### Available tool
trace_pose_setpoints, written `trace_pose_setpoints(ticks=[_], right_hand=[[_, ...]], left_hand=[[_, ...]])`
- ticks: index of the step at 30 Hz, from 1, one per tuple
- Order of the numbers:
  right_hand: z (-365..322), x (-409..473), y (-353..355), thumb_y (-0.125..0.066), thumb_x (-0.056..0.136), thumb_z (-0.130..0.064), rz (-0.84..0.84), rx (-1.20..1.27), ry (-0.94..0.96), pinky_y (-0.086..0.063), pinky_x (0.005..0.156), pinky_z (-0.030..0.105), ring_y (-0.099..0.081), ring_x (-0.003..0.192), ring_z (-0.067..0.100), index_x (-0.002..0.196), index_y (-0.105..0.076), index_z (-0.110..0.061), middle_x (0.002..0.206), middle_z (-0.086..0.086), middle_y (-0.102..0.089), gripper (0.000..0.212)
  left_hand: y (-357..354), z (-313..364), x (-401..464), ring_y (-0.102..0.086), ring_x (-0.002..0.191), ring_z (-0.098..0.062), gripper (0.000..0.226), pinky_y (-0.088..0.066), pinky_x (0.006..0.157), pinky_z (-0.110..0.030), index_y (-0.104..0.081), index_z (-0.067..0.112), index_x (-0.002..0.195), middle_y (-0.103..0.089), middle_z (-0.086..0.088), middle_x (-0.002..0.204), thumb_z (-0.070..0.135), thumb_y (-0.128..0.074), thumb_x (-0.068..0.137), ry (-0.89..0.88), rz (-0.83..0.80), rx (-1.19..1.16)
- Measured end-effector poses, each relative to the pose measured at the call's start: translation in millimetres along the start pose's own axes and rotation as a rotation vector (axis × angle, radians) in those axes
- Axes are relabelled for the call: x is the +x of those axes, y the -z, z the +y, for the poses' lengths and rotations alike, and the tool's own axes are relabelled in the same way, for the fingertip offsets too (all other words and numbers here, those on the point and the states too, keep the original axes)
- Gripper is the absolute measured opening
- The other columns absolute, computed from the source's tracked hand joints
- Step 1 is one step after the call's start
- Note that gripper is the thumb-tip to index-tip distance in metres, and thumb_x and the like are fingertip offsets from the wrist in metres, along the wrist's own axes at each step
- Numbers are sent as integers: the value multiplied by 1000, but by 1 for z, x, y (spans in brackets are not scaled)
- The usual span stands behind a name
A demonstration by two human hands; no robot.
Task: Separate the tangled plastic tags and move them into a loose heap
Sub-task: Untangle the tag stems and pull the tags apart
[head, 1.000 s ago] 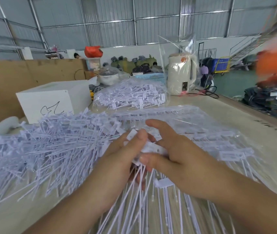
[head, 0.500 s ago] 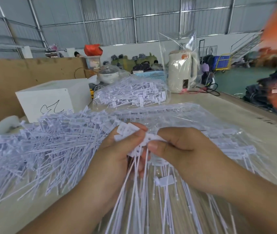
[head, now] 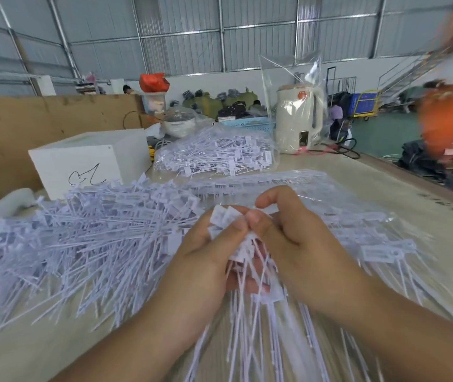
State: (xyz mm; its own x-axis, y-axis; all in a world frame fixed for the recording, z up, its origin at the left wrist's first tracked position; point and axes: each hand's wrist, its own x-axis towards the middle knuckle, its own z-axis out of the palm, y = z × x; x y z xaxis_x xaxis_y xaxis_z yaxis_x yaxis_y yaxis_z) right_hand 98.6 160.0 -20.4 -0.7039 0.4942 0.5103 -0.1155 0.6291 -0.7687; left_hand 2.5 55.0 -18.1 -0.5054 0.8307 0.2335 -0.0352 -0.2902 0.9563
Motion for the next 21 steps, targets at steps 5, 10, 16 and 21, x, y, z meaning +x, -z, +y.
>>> trace_pose_setpoints(ticks=[5,10,16,21], right_hand=[[1,0,-8,-40,84,-54,60,82,-45,-45,47,36,-55,47,15,100,-43,-34,60,-4,-60,26],[5,-1,-9,-38,83,-62,-31,101,-108,-46,51,29,-54,51,12,118,-40,-35,65,1,-60,44],[9,-1,17,-46,96,-16,-501,-379,-226,-52,62,32,-61,65,13,97,-55,-33,84,-3,-67,20],[7,-3,10,-64,89,-38,-663,-615,-196,-39,61,22,-52,73,2,78,-50,-32,84,-12,-53,18]], left_hand=[[-3,-6,2,-67,63,-17,20,-52,46,-26,-70,19,94,-73,-7,83,14,-65,75,-56,-72,-5],[7,2,6,-63,50,-15,19,-44,41,-23,-74,18,87,-70,-7,70,9,-69,71,-60,-69,14],[29,13,15,-59,52,-25,21,-53,46,-37,-69,11,80,-60,-18,65,2,-61,63,-110,141,-18],[33,15,18,-57,46,-18,23,-50,47,-29,-67,13,78,-59,-11,61,-1,-57,62,-96,174,-72]])
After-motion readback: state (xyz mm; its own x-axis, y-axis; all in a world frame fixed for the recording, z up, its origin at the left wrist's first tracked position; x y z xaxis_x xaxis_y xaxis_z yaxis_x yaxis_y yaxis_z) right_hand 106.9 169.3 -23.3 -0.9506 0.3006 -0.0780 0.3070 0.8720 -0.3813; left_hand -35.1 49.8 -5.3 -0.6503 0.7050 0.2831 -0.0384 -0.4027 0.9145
